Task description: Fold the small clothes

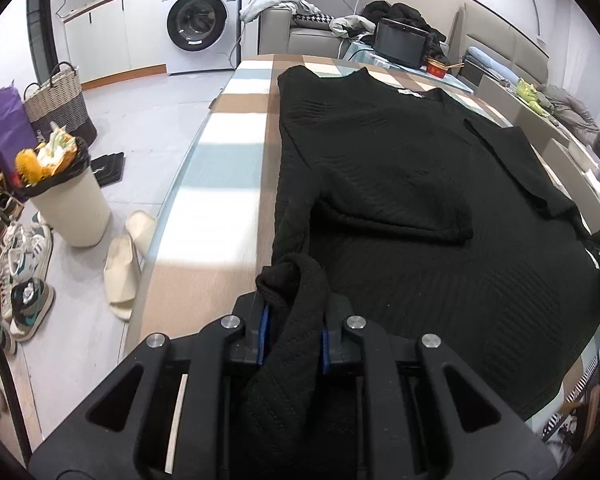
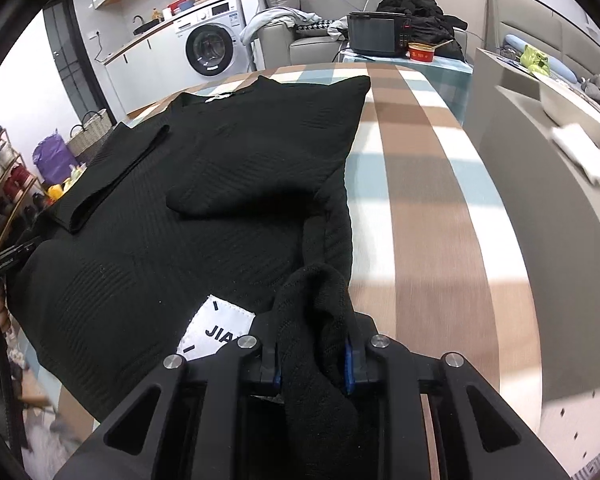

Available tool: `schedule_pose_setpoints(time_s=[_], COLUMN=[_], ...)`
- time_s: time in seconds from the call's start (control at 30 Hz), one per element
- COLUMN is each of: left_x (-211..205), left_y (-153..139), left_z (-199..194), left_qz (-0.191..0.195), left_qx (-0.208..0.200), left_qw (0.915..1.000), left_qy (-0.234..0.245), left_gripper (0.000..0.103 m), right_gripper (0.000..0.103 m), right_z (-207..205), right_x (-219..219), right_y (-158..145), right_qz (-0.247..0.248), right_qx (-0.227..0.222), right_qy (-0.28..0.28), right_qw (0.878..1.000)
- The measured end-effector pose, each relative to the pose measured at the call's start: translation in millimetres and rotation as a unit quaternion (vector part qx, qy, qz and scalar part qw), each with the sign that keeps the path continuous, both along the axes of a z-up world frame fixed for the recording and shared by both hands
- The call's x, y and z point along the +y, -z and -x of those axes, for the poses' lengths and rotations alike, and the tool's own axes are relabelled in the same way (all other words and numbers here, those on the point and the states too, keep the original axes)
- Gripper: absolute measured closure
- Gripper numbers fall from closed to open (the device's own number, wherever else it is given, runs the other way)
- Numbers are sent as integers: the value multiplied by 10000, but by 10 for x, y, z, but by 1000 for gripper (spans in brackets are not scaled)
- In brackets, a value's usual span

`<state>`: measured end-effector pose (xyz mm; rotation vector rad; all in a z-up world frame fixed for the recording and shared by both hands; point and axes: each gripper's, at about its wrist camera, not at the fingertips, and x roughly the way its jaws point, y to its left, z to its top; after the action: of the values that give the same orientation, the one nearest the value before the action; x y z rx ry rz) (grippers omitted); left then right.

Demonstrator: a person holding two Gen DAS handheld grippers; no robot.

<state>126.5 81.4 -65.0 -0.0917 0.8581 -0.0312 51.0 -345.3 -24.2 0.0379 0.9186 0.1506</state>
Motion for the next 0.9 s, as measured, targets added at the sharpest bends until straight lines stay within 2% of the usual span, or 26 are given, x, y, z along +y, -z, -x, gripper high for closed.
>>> schedule_pose_setpoints(time_s=[0.2, 0.27, 0.33, 0.4, 0.43, 0.57, 0.67, 0.77, 0.9], left_x=[95, 103, 130, 204, 235, 355, 399, 372, 296], left_y=[-85, -115, -174, -243, -268, -354, -411, -460, -475], left_z=[548, 669, 803, 939, 999, 1227, 1417, 1541, 1576], left_qz=[-42, -158, -203, -92, -41, 19, -153, -249, -207], left_qx=[-98, -93, -131, -231, -249, -317, -397, -415, -391], left_qw=[9998, 9996, 9993, 9990, 9989, 9982, 9969, 9971, 9981], left_qy=[-156, -212, -291, -361, -387, -516, -659, -590, -432], left_gripper=[84, 77, 61, 52, 48, 48, 48, 48, 48], right_gripper=[80, 74, 69, 59, 59, 59, 59, 59, 59], right_z=[494, 540, 581, 658, 694, 844, 961, 1026, 1023], right_x=[69, 52, 14, -26, -41, -119, -139, -122, -67], right_y=[-95, -96, -121, -187, -218, -308, -332, -377, -350], right_qz=[-128, -166, -241, -270, -259, -267, -330, -622, -666], right_qx=[-180, -153, -113, -169, -181, -105, -33, -74, -112], right_qy=[-49, -10, 18, 16, -10, -194, -291, -424, -521], right_qw=[9997, 9997, 9996, 9995, 9995, 9994, 9990, 9971, 9964])
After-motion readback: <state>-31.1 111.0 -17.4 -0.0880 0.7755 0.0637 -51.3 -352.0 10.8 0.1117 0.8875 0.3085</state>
